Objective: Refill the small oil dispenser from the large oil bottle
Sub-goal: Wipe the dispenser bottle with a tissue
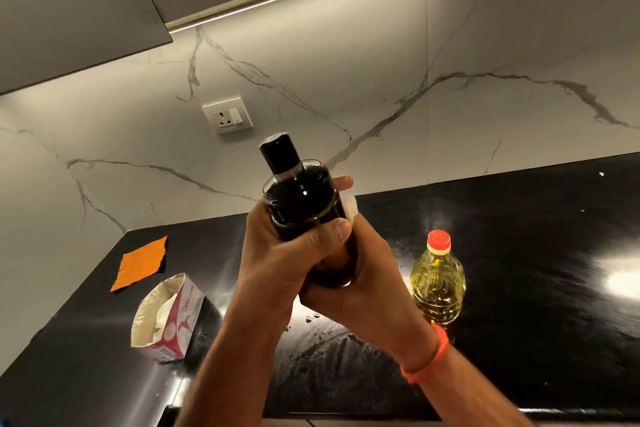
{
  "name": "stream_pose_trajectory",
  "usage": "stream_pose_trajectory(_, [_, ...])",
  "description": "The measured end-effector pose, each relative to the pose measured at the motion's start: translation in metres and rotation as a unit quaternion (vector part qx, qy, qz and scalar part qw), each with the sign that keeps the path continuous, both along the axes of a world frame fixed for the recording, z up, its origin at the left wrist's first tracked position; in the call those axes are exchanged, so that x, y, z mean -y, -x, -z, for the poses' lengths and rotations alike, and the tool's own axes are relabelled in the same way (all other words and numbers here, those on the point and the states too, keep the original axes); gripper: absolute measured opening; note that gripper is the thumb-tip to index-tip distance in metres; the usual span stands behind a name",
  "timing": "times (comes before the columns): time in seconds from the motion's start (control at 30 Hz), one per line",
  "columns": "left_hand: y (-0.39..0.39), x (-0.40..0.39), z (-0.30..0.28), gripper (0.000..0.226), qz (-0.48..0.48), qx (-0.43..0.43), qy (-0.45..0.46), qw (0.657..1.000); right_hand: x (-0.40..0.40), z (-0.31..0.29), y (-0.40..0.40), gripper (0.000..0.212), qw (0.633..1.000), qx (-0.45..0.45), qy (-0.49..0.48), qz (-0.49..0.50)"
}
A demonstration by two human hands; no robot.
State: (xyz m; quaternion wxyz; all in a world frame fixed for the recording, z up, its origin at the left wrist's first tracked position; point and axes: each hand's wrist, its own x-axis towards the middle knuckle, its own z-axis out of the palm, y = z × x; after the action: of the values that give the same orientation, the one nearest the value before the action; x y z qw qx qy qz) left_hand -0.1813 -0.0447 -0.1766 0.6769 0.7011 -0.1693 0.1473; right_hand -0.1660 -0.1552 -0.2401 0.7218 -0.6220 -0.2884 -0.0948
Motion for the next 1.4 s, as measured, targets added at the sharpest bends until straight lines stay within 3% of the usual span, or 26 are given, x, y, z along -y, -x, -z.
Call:
stream_pose_trajectory(0.17, [-0.004,0.009,0.005,0.040,-0.075,-0.012,0.052,0.996,-0.022,0.018,0.020,0.069,0.987,0.033,-0.052,0.152])
stream_pose_trajectory(0.3, [-0.004,0.021,0.002,0.042,-0.144,-0.030,0.102,0.984,-0.027,0.032,0.020,0.077,0.977,0.071,-0.036,0.197])
stream_pose_trajectory(0.5, [0.003,0.022,0.004,0.034,-0.119,-0.029,0.049,0.991,-0.008,0.013,0.004,0.059,0.989,0.072,-0.029,0.123])
stream_pose_trajectory(0.63, [0.001,0.004,-0.001,0.039,0.016,-0.055,0.017,0.998,-0.001,0.004,0.002,0.067,0.996,0.047,-0.037,0.066])
stream_pose_trajectory(0.77, [-0.003,-0.012,0.000,0.054,0.134,-0.101,0.017,0.986,0.005,-0.001,0.000,0.061,0.999,0.004,-0.041,-0.028])
stream_pose_trajectory(0.87, [-0.003,-0.010,0.003,0.055,0.111,-0.101,0.032,0.988,0.000,-0.001,0.003,0.063,0.997,-0.008,-0.061,-0.041])
stream_pose_trajectory(1.13, [0.001,0.002,0.008,0.030,0.010,-0.079,0.006,0.997,-0.013,0.015,0.014,0.060,0.997,0.012,-0.071,0.036])
stream_pose_trajectory(1.4, [0.000,0.017,0.008,0.027,-0.024,-0.051,0.041,0.998,-0.007,0.012,0.013,0.075,0.995,0.050,-0.078,0.035])
